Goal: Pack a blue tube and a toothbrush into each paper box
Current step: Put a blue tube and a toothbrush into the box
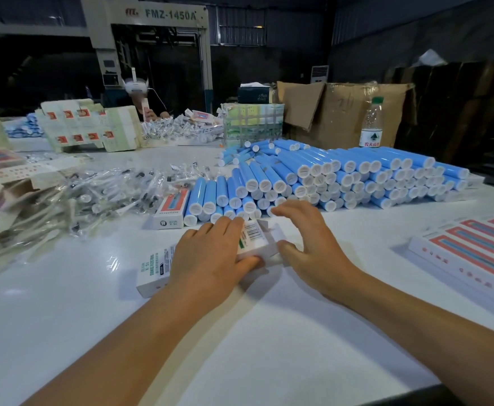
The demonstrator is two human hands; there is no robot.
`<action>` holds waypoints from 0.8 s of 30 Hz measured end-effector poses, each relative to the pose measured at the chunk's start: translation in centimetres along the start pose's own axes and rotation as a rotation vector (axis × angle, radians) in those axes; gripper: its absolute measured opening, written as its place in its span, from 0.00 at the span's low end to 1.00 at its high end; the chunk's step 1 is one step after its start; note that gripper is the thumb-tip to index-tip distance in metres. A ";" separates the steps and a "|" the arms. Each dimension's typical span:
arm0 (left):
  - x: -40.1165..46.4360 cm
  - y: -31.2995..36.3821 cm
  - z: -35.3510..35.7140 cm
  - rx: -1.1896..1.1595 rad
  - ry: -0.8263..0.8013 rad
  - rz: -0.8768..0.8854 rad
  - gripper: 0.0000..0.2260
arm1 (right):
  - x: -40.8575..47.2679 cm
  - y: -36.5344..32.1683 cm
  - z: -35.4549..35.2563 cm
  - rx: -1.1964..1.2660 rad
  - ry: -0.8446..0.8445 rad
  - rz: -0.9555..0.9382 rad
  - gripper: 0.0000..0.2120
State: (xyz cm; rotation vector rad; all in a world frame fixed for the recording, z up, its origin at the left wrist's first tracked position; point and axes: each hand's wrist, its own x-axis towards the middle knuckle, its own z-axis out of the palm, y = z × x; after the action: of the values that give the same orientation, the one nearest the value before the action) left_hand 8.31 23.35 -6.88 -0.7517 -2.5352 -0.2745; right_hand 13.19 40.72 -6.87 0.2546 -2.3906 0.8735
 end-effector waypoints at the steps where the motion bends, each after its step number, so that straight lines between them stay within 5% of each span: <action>1: 0.0 0.0 0.0 -0.008 0.007 -0.021 0.33 | 0.0 0.1 0.2 -0.007 0.048 -0.004 0.17; 6: 0.1 0.0 0.0 0.008 0.040 -0.088 0.31 | -0.3 -0.2 0.8 -0.152 0.218 -0.056 0.03; 17: 0.1 0.4 0.4 0.035 0.067 -0.053 0.29 | -0.8 -1.2 1.4 -0.185 0.037 -0.002 0.11; 24: -0.1 0.9 0.2 0.097 0.102 -0.026 0.30 | -0.3 -1.8 1.3 -0.027 -0.006 0.220 0.21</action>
State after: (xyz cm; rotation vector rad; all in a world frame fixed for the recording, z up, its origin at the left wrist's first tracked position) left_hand 8.82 24.16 -7.09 -0.6511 -2.4445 -0.1921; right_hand 13.49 38.47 -6.88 -0.0175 -2.4670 0.9377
